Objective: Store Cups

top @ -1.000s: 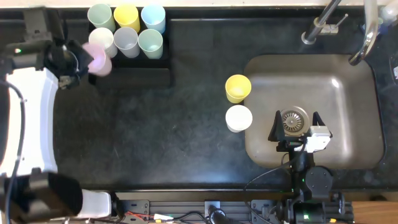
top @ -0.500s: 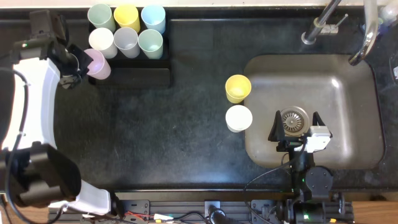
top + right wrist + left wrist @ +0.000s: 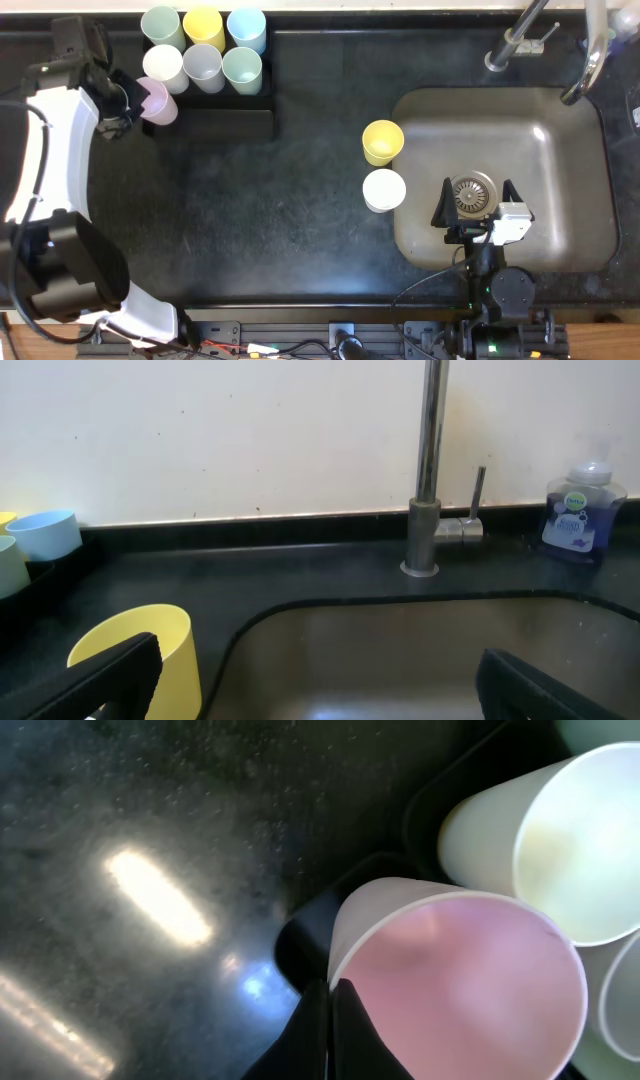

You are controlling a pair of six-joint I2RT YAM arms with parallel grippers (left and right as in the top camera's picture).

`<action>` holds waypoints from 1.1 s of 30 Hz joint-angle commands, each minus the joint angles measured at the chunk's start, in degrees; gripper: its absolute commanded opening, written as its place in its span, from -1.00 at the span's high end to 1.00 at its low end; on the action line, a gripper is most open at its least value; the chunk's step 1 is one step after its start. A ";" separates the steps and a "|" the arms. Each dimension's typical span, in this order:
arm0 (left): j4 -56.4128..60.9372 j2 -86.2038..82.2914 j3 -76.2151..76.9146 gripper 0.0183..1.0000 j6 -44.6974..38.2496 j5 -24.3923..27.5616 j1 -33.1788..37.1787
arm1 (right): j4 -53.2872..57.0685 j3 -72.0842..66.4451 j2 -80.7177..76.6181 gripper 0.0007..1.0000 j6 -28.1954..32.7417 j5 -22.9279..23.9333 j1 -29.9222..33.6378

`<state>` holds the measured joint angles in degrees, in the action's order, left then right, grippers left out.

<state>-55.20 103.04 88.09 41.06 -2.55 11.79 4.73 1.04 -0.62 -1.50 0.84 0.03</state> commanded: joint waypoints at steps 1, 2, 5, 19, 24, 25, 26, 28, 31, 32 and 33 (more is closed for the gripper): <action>1.60 1.57 -2.01 0.96 2.91 1.22 0.63 | -0.26 -0.76 0.42 -0.99 -0.22 -0.20 0.37; 2.08 1.57 -2.73 0.96 3.43 1.27 0.63 | -0.26 -0.76 0.42 -0.99 -0.22 -0.20 0.37; 3.02 1.57 -4.28 0.96 3.43 1.38 0.63 | -0.26 -0.76 0.42 -1.00 -0.22 -0.20 0.37; 4.11 -0.15 -6.58 -1.00 3.34 2.99 0.22 | -0.26 -0.76 0.42 -0.99 -0.22 -0.20 0.37; 3.28 -6.84 -3.26 -1.00 -1.51 5.27 -3.87 | -0.26 -0.76 0.42 -0.99 -0.22 -0.20 0.37; 3.37 -8.02 -1.88 -1.00 -3.89 6.47 -5.38 | -0.26 -0.76 0.42 -0.99 -0.22 -0.20 0.37; 3.69 -9.09 0.00 -1.00 -7.21 7.96 -7.65 | -0.26 -0.76 0.42 -0.99 -0.22 -0.20 0.37; 5.05 -10.10 4.02 -1.00 -13.94 9.38 -13.70 | -0.26 -0.76 0.42 -1.00 -0.22 -0.20 0.37; 7.76 -9.68 8.48 -1.00 -23.32 5.20 -26.43 | -0.26 -0.76 0.42 -0.99 -0.22 -0.20 0.37; 9.81 -9.27 8.66 -1.00 -22.75 1.53 -31.15 | -0.26 -0.76 0.42 -0.99 -0.22 -0.20 0.37; 11.56 -8.72 8.66 -1.00 -21.64 -1.11 -34.95 | -0.26 -0.76 0.42 -0.99 -0.22 -0.20 0.37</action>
<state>-44.62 94.89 95.66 26.37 1.26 -13.74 4.73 1.04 -0.64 -1.50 0.84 0.03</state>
